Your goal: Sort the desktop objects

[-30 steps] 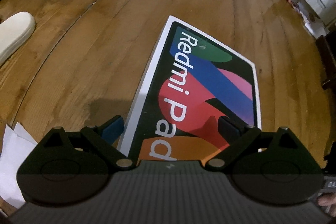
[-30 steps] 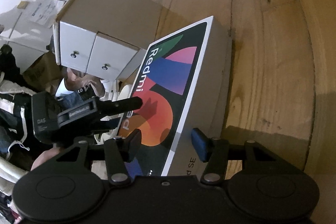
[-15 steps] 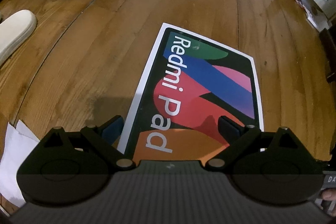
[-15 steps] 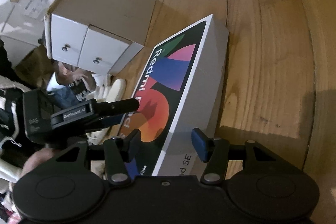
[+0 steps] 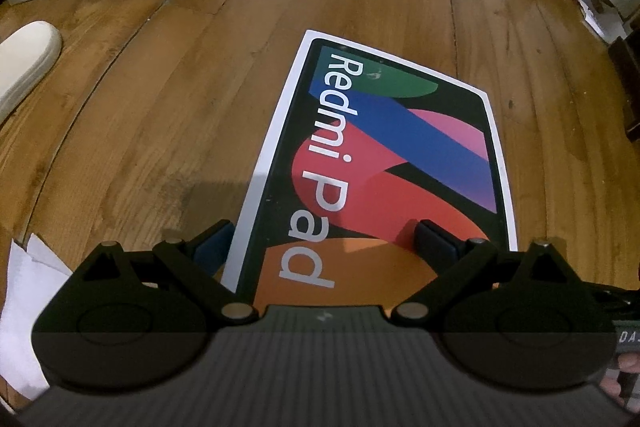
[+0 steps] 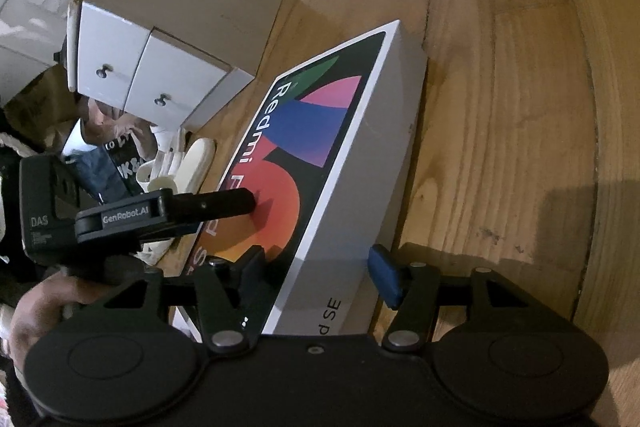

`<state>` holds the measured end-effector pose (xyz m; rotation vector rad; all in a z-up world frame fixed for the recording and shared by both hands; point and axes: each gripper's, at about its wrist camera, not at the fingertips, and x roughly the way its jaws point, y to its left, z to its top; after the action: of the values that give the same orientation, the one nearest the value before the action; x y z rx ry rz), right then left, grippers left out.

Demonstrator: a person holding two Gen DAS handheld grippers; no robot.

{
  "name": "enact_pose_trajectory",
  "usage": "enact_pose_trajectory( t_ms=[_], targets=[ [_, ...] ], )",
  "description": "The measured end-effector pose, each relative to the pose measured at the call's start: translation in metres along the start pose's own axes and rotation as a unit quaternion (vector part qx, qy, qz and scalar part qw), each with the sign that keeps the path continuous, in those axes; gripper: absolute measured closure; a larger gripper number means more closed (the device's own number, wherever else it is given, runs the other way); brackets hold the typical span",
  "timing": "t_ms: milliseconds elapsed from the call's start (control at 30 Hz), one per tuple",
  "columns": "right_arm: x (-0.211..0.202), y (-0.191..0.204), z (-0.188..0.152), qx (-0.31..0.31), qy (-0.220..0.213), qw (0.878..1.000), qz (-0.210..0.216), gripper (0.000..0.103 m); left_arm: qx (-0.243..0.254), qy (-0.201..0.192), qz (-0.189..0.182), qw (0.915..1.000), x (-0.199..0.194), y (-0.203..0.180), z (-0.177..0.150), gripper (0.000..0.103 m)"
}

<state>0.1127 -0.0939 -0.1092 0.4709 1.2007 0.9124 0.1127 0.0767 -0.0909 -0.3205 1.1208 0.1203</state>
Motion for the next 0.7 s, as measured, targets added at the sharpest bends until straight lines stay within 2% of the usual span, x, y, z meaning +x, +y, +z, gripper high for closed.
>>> enact_pose_trajectory(
  t_ms=[133, 267, 333, 533, 700],
  targets=[
    [0.005, -0.002, 0.003, -0.004, 0.005, 1.000, 0.003, 0.032, -0.018, 0.007, -0.006, 0.9998, 0.003, 0.006, 0.004, 0.004],
    [0.015, -0.014, 0.008, 0.035, 0.026, 0.999, 0.024, 0.025, -0.035, 0.021, -0.023, 0.9989, 0.007, 0.012, 0.004, 0.004],
    [0.017, -0.014, 0.007, 0.036, 0.032, 0.999, 0.026, 0.023, -0.027, 0.025, -0.030, 0.9989, 0.009, 0.010, 0.002, 0.000],
    [0.015, -0.011, 0.006, 0.025, 0.033, 0.999, 0.021, 0.023, -0.032, 0.025, -0.038, 0.9985, 0.010, 0.005, 0.001, 0.000],
    [-0.002, -0.025, 0.014, 0.041, 0.008, 0.999, 0.001, 0.023, -0.026, 0.030, -0.058, 0.9975, 0.017, -0.018, 0.004, 0.000]
  ],
)
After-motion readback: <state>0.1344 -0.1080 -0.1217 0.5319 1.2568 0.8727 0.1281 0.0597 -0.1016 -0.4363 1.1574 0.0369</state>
